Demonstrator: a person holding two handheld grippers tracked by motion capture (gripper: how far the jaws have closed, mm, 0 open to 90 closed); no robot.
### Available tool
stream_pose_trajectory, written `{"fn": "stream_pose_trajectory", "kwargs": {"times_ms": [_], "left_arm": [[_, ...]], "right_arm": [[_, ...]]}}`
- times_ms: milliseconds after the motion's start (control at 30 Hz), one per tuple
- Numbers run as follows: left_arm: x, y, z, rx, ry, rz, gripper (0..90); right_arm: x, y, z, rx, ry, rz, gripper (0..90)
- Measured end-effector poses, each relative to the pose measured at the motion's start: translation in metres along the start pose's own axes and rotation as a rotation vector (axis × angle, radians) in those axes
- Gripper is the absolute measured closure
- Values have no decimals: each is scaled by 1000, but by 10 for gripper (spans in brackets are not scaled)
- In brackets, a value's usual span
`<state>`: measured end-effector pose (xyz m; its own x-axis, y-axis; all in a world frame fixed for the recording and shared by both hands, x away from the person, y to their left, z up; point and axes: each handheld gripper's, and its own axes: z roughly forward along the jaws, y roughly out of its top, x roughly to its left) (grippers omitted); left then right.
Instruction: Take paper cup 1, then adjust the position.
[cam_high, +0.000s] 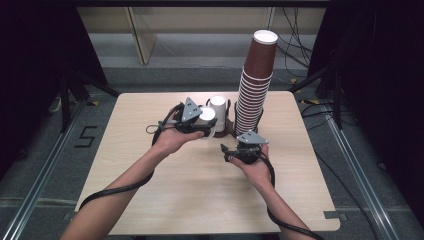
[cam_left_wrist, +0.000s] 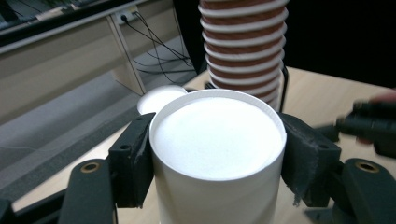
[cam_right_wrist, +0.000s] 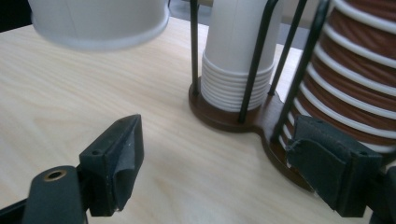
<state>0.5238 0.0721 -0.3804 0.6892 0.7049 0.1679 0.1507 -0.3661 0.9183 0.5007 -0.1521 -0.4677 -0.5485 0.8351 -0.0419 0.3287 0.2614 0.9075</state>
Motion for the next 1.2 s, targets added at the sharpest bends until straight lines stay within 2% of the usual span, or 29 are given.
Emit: {"fn": "stream_pose_trajectory", "kwargs": {"times_ms": [33,67,133,167,267,300,333,367,467,500,533,567,600,633,667,700,800,833,900,967,1000,1033,1133,1200], "left_arm": [[-3,-4,-1,7,-5,-5,334],[-6,-8,-1,16,-12,0,334],[-12,-14,-2,28,-32,4,334],[-15,-17,-3,35,-41,5,334],[-23,-25,-5,47,-63,5,333],[-25,-27,-6,52,-68,6,333],[-28,-29,-7,57,-75,7,333],[-30,-31,-7,63,-81,11,333],[-35,-35,-8,78,-91,13,333],[-36,-36,-9,82,-92,17,333],[-37,-37,-9,89,-97,15,333],[-38,-38,-10,93,-99,12,333],[-39,-39,-10,98,-100,12,333],[-39,-40,-10,111,-102,24,333],[-41,-40,-10,107,-101,11,333],[-42,-40,-9,114,-105,9,333],[-47,-39,-6,115,-112,-4,333],[-47,-37,-5,131,-115,6,333],[-52,-36,-1,127,-126,-17,333],[-55,-34,2,134,-142,-23,333],[-57,-32,3,146,-152,-10,333],[-60,-31,4,144,-156,-12,333],[-68,-29,9,148,-179,-3,333],[-74,-27,12,153,-192,2,333]], "right_arm": [[0,-1,-6,18,11,19,190],[-2,-4,-11,8,9,-5,190],[-2,-9,-21,13,16,10,190],[-3,-15,-30,13,20,7,190],[-4,-21,-39,15,18,-13,191],[-3,-27,-47,22,26,12,191],[-3,-27,-47,22,26,12,191],[-5,-29,-50,2,15,-19,191],[-3,-36,-60,-8,9,12,190],[-3,-37,-62,-9,20,8,191],[-1,-39,-65,-5,29,32,191],[-1,-40,-66,-15,27,14,191],[3,-40,-69,2,49,50,189],[4,-41,-69,-26,48,41,186],[5,-41,-70,-27,67,41,182],[8,-41,-69,-44,101,70,179],[15,-41,-70,-56,109,112,177],[15,-40,-70,-67,116,108,177],[18,-39,-70,-82,128,129,177],[22,-38,-69,-89,148,176,172],[23,-37,-68,-98,151,161,171],[26,-37,-68,-106,170,179,169],[33,-37,-68,-89,180,195,160],[35,-37,-64,-94,191,174,157]]}}
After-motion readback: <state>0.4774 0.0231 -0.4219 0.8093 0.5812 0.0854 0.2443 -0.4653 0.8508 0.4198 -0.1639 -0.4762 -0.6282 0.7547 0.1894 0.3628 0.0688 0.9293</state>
